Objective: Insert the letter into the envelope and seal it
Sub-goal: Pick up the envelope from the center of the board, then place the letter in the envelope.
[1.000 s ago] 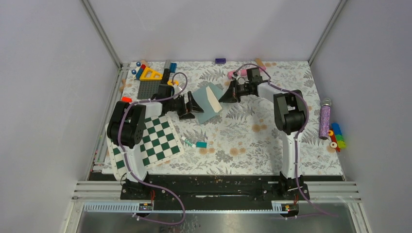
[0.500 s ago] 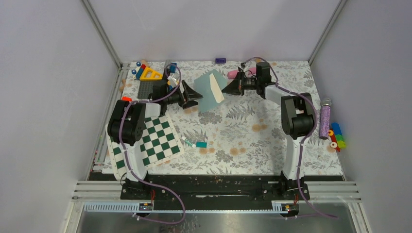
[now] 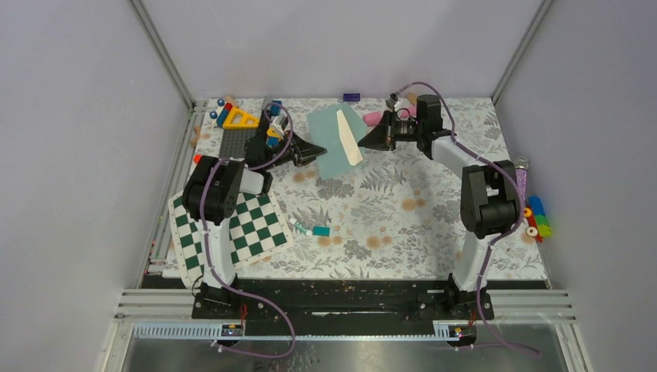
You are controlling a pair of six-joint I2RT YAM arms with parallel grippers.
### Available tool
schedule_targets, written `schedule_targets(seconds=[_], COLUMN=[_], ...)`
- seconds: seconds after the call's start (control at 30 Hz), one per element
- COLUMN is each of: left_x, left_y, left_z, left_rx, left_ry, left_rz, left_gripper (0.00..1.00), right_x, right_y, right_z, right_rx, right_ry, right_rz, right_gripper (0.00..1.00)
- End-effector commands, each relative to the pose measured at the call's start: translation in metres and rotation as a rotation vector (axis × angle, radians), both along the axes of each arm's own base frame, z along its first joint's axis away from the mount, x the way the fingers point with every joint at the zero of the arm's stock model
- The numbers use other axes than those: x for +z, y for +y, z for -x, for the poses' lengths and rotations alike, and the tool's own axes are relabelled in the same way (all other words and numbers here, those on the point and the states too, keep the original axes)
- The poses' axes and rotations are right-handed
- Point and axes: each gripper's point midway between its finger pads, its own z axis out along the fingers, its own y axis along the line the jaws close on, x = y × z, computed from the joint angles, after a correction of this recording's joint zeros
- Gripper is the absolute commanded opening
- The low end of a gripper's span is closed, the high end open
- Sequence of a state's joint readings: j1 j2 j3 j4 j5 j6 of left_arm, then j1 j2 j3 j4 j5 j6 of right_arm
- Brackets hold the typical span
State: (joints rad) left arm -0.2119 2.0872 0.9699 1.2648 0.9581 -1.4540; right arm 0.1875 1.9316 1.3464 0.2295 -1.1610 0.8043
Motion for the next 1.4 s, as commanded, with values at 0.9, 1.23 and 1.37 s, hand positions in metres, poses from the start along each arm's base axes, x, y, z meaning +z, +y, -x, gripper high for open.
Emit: schedule_targets(seconds=[0.9,1.23,1.37], left_x=[0.009,0.015,0.016], left_y=[-0.006,-0.009,-0.01], left_z=[0.007,0.01,0.011], left_rx=[-0.026,-0.042,-0.047], left_ry=[-0.109,-0.118,-0.115], left_rz=[-0.064,-0.044,-0.034], left_gripper=[0.05,0.06,0.06], right_x=[0.067,0.018,0.001], right_y=[-0.019,0.004,0.006], right_z=[0.051,0.054,0.054], right_rx=[0.041,0.124,0.147], right_ry=[-0.609,-0.519,-0.481], right_rz=[0.543,0.603,0.633], right_gripper=[1.0,1.0,1.0])
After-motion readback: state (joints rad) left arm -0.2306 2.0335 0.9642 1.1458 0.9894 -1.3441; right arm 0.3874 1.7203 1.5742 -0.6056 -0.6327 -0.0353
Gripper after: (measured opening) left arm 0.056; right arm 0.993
